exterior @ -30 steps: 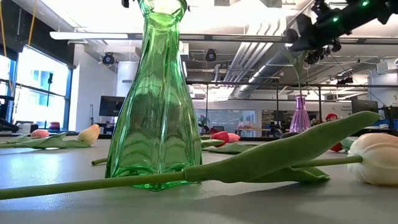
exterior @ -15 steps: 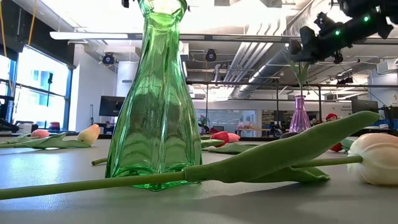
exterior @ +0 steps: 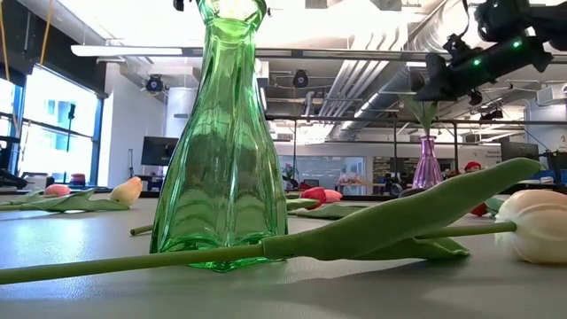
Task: Sort flowers into vase by color
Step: Put the right black flower into the violet vase
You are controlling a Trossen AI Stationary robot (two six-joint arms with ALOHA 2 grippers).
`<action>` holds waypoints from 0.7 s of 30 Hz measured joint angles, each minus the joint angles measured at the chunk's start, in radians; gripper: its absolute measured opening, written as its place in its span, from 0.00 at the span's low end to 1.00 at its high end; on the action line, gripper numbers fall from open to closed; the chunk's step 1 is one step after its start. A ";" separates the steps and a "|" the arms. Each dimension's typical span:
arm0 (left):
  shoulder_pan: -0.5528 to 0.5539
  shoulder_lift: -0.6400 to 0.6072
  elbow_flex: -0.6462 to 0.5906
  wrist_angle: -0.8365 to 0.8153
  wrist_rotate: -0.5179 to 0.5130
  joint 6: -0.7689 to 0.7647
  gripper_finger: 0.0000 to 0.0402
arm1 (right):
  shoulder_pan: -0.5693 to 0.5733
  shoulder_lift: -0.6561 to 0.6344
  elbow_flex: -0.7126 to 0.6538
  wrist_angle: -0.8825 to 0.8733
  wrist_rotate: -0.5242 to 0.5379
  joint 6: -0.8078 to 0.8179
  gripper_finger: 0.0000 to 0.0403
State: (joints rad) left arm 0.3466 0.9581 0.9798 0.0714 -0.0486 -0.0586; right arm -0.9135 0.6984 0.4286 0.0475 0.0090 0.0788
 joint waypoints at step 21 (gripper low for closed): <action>0.000 0.000 0.000 0.000 0.000 0.000 0.51 | -0.029 0.007 0.126 -0.039 -0.002 -0.033 0.32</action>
State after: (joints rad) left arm 0.3464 0.9581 0.9794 0.0712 -0.0486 -0.0586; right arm -0.9424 0.7051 0.5542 0.0085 0.0074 0.0460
